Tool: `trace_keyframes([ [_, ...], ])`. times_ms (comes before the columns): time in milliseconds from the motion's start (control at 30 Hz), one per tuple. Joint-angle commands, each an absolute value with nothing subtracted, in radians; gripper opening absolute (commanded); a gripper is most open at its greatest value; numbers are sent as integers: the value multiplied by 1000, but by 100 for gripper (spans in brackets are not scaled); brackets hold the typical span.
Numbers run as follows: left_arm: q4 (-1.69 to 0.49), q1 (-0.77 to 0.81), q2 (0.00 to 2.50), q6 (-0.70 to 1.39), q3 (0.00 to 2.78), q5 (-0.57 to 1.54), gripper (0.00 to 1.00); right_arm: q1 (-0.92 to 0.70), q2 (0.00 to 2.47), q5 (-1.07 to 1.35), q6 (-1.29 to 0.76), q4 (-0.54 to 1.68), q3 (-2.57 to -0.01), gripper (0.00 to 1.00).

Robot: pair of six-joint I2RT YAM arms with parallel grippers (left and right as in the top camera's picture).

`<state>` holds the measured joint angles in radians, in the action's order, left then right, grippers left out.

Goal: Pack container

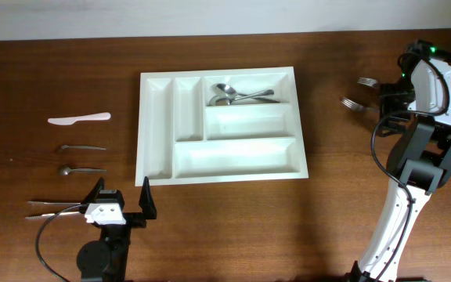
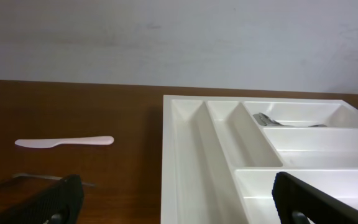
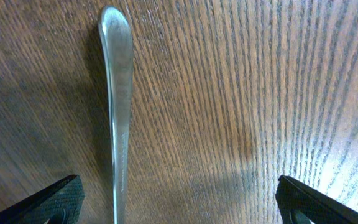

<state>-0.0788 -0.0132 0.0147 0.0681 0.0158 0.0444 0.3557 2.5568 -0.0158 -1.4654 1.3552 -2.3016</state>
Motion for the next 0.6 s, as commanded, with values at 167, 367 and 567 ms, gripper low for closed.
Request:
trace_keyframes([
  [167,-79,-14,6,52,9,44,99,361,2577,-38,-1472,1367,-2293,100],
  [367,-79,-14,6,52,9,44,99,361,2578,-39,-1471,1378,-2290,99],
  [567,-79,-14,6,52,9,44,99,361,2578,-39,-1471,1382,-2289,90],
])
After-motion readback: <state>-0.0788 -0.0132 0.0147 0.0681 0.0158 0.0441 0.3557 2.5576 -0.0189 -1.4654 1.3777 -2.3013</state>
